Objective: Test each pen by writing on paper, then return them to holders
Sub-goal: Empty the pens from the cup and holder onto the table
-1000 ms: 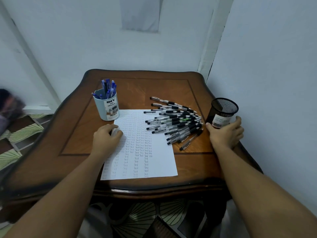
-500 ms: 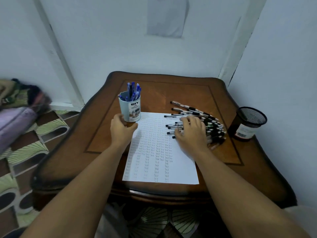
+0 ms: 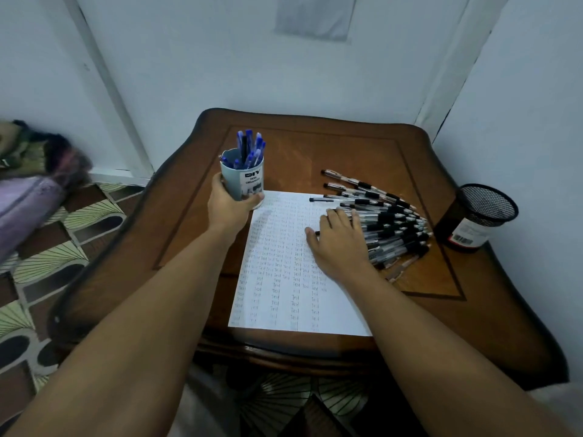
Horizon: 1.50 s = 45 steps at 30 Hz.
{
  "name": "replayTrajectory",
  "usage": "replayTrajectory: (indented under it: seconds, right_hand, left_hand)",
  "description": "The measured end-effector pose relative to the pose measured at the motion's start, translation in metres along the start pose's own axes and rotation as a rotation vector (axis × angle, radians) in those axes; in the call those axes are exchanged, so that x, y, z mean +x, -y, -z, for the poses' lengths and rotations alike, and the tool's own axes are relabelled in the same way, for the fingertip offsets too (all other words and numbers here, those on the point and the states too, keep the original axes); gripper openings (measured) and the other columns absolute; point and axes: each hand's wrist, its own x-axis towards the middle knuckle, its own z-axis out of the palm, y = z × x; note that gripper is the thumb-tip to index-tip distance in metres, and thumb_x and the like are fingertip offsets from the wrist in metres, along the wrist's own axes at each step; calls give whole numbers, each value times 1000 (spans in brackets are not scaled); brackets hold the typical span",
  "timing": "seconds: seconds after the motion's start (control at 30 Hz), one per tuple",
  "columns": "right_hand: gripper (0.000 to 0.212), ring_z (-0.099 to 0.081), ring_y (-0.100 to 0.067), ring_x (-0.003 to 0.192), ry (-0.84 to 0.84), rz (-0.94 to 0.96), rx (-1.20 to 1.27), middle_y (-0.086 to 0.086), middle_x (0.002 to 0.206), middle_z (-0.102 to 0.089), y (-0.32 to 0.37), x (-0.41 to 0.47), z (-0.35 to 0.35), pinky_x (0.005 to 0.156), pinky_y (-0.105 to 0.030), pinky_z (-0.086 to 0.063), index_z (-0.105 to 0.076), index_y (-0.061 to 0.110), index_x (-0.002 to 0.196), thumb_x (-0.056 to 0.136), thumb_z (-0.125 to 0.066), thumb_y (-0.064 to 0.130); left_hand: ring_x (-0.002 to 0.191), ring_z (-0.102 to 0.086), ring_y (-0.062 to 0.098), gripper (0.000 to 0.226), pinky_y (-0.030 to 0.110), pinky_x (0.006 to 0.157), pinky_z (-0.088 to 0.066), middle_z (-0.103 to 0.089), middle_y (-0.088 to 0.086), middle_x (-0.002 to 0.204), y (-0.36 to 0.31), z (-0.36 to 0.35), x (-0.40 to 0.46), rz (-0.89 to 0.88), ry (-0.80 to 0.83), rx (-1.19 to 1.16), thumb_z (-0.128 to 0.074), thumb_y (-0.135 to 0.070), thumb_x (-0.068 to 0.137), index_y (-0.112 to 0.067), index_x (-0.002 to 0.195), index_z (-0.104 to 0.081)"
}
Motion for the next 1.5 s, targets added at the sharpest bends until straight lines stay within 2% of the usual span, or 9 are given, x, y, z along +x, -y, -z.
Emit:
replayTrajectory:
  seconds: [0.2, 0.4, 0.53, 0.63, 0.73, 0.8, 0.93, 1.33, 1.5]
  right_hand:
    - [58, -13, -29, 153, -43, 47, 41, -15, 162, -26, 10, 0, -4, 125, -45, -1, -34, 3, 151, 108, -26, 41]
    - [42, -54, -36, 129, -151, 184, 199, -20, 128, -64, 18, -4, -20, 115, -42, -34, -64, -7, 122, 101, -41, 21]
    - [52, -25, -27, 150, -43, 132, 217, -15, 155, -40, 7, -1, -14, 123, -33, -9, -42, -2, 147, 109, -30, 30]
    - [55, -20, -27, 152, -50, 131, 171, -16, 158, -36, 7, -2, -12, 124, -34, -3, -38, -3, 149, 109, -27, 32]
    - [42, -46, -35, 134, -133, 188, 228, -20, 135, -58, 25, -6, -11, 119, -40, -26, -58, -6, 129, 105, -38, 22]
    - [30, -57, -32, 111, -183, 178, 262, -17, 115, -66, 37, -10, -8, 100, -41, -44, -65, -4, 114, 100, -45, 14]
    - [24, -53, -28, 99, -167, 125, 248, -15, 105, -65, 33, -13, -14, 87, -39, -46, -66, -3, 105, 96, -47, 7]
    - [36, -50, -28, 122, -178, 48, 289, -16, 126, -60, 34, -22, -19, 107, -39, -37, -61, -5, 123, 99, -44, 16]
    - [48, -28, -23, 147, -36, 124, 302, -12, 156, -39, 21, -20, -14, 122, -32, -16, -42, 0, 148, 105, -36, 21]
  left_hand:
    - [128, -51, 20, 88, 37, 103, -46, -52, 1, 142, 4, -2, 4, 4, -5, -31, -84, -15, 75, -19, 147, -34]
    - [130, -50, 21, 81, 37, 103, -47, -53, 1, 141, 2, 3, 10, -13, 8, 16, -83, -13, 76, -18, 144, -38]
    - [131, -48, 20, 84, 35, 103, -46, -51, 1, 143, 4, 12, 11, -45, 13, 80, -84, -13, 75, -17, 144, -37]
    - [133, -46, 21, 89, 40, 107, -45, -46, 3, 145, 6, 24, 9, -55, -21, 144, -85, -16, 75, -19, 148, -34]
    - [130, -46, 23, 93, 40, 107, -46, -42, 8, 144, 2, 46, 6, -110, -45, 261, -87, -19, 74, -18, 149, -32]
    - [128, -45, 26, 92, 41, 107, -45, -40, 11, 142, 0, 58, 4, -166, -51, 394, -87, -23, 74, -20, 149, -33]
    - [127, -39, 34, 90, 46, 105, -39, -40, 16, 140, -2, 66, -2, -303, 1, 760, -86, -32, 74, -24, 147, -34]
    - [138, -25, 36, 92, 48, 114, -21, -33, 14, 149, 0, 99, -10, -552, 126, 1366, -80, -31, 77, -24, 152, -27]
    - [139, -23, 35, 90, 46, 115, -21, -31, 13, 150, -5, 103, -9, -590, 133, 1467, -77, -31, 79, -27, 152, -25]
